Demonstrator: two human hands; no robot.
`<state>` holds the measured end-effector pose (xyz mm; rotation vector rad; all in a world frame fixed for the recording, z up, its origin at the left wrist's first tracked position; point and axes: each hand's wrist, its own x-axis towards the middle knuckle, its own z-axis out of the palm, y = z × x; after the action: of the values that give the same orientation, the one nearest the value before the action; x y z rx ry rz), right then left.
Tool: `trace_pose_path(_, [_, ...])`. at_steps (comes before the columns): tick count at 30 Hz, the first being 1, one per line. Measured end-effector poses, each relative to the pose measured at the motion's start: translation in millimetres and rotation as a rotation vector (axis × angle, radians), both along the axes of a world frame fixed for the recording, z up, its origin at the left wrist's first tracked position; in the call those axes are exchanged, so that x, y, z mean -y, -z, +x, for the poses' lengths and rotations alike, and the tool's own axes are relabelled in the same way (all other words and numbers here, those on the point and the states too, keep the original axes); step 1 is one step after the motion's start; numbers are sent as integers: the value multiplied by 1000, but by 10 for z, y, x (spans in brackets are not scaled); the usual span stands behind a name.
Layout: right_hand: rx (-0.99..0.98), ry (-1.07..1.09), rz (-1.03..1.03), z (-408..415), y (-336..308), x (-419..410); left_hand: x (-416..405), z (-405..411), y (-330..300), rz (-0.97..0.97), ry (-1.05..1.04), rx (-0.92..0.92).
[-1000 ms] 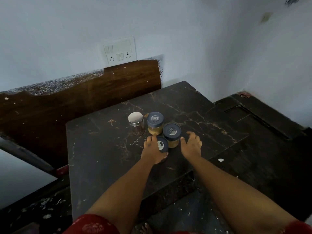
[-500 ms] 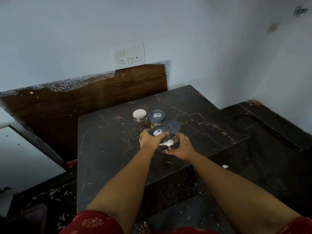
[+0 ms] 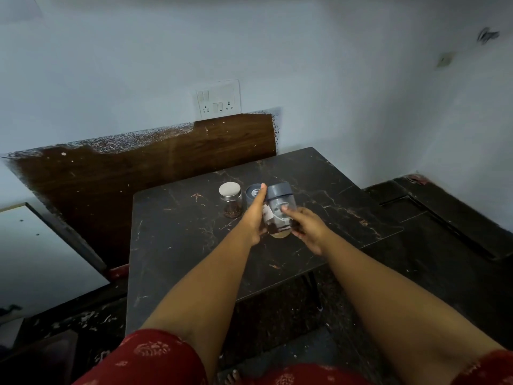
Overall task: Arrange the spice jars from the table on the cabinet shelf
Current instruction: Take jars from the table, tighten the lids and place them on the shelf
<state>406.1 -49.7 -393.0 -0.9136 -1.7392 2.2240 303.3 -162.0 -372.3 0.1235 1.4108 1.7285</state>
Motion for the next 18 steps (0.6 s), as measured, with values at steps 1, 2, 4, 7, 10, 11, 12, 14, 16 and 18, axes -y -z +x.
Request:
trace_pose_path(1, [-16, -23, -56, 6, -16, -6, -1, 13, 9, 38, 31, 47])
trace_pose_path(2, [-26, -38, -92, 12, -24, -16, -9, 27, 16, 69, 49, 87])
trace_pose_path(4, [-26, -33, -132, 13, -44, -28, -34, 51, 15, 87, 47, 125])
trace_pose_path(7, [0, 16, -45, -32, -76, -14, -85, 112, -36, -1, 24, 52])
trace_pose_path(10, [-21, 36, 23, -97, -108, 36, -142, 140, -51, -54, -21, -29])
trace_pose_path(11, [-39, 43, 5, -106, -125, 54, -148, 139, -54, -32, -26, -29])
trace_pose_path(12, [-64, 48, -34, -112, -148, 61, -143, 126, -66, 7, -26, -6])
trace_pose_path(14, [-132, 32, -158, -111, -187, 69, -111, 62, -74, 87, -27, 89])
trace_pose_path(16, [-178, 11, -248, -111, -216, 75, -101, -5, -51, 98, -43, 118])
trace_pose_path(18, [-183, 15, -276, -122, -232, 92, -102, -15, -63, 36, -60, 75])
